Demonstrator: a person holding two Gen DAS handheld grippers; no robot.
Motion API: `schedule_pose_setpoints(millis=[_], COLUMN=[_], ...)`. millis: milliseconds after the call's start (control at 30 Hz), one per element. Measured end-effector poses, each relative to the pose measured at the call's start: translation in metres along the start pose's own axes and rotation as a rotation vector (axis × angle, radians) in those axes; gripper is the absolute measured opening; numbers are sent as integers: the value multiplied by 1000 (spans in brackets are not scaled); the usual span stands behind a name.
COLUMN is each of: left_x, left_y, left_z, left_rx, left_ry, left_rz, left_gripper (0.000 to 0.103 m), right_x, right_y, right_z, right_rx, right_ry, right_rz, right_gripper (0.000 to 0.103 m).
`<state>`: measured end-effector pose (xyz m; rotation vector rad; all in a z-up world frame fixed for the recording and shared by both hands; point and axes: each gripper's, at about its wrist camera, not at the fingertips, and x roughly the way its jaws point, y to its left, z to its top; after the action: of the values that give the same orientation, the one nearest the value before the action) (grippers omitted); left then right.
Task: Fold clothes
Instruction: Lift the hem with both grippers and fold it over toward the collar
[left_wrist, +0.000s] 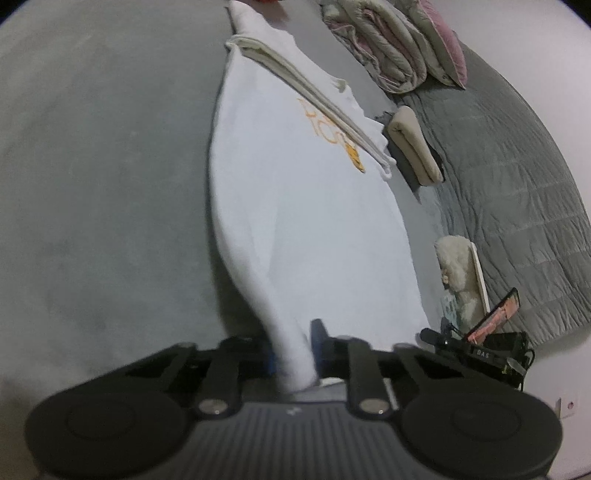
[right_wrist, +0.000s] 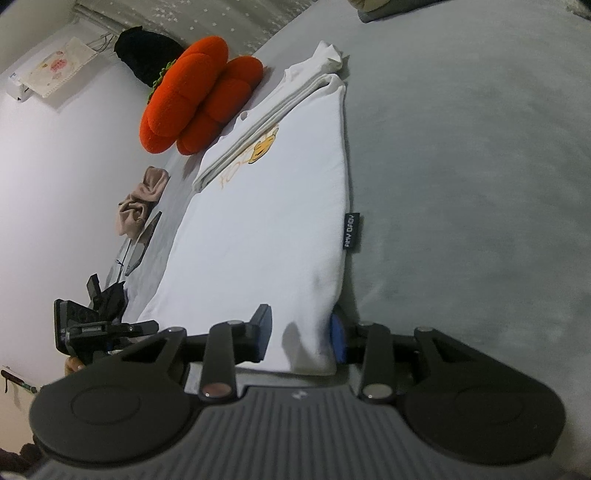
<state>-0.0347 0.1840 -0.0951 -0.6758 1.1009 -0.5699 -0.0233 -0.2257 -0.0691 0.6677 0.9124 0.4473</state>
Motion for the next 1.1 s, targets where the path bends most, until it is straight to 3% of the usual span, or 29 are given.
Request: schedule_pose_setpoints(millis=[33,133,467,733,1100], left_x=[0,-3,-14,-21,-11], left_y=[0,-1,-8,-26,-39], left_z=[0,0,2,19,65], left_rx=[-2,5,-3,-18,-116], left_ry=[-3,-21,-117,-205,-265], left_rz=[0,-7,-61,-64,37], left_gripper=[12,11,11,10,10], right_x=[0,-1,-11,-17,3], right_y=[-1,-3,9,30,47], right_z=[0,0,7,30,80], right_rx=[1,15,-7,-20,13], right_ry=[-2,-11,-105,-203,-214], right_rz=[-7,1,44,17,-97], right_gripper=[21,13,12,11,11])
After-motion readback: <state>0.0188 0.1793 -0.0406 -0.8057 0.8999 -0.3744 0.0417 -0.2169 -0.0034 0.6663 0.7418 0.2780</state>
